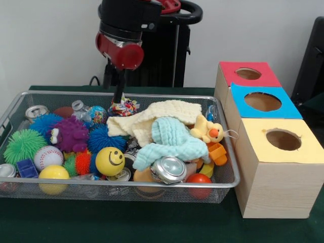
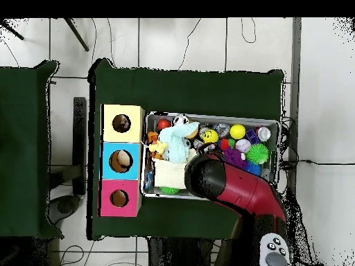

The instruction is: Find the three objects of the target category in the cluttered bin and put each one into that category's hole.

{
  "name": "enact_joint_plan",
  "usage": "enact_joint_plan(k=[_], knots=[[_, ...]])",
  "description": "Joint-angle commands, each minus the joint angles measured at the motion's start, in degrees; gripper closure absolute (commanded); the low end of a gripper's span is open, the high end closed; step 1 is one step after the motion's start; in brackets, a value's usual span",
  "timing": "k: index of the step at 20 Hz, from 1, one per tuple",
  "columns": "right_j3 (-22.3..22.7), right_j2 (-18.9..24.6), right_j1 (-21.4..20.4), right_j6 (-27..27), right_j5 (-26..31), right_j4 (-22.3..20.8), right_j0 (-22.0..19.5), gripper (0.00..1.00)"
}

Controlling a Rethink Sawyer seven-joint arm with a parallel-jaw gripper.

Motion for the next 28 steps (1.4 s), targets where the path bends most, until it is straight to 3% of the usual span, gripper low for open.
enact_joint_plan(k=[1,11,28], knots=[[1.3,9.1,0.6,0.9,-1.0,-0.3,-1.8,0.0],[6.4,11.3,-1.2,1.0,-1.6,-1.5,-3.1,0.0],[11.7,10.1,1.0,1.4,-6.3,-7.0,-6.1,0.0]])
